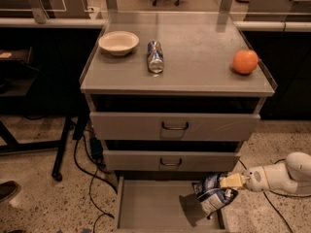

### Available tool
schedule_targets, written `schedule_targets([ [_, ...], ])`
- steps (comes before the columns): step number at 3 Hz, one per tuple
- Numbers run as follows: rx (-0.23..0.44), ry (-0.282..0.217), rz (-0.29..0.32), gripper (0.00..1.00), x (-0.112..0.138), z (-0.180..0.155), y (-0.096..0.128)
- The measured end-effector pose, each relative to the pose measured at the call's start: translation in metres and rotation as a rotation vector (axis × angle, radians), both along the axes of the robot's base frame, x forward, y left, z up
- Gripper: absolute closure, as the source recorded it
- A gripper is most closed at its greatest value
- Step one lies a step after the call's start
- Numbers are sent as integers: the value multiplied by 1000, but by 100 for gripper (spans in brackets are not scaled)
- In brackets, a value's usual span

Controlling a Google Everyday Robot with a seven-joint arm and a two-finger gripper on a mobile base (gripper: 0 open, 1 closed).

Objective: Place blue chip bag into bottom drawer

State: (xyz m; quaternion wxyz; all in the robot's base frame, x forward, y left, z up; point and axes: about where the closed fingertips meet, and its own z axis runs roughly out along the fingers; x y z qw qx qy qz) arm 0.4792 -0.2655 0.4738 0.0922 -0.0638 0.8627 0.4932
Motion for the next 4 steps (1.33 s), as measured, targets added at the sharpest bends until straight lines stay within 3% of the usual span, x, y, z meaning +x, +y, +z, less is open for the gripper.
schedule_targets([
  [2, 111, 176, -29, 100, -23, -82, 15],
  [3, 142, 234, -36, 100, -29, -113, 25],
  [4, 144, 237, -35, 100, -30, -115, 27],
])
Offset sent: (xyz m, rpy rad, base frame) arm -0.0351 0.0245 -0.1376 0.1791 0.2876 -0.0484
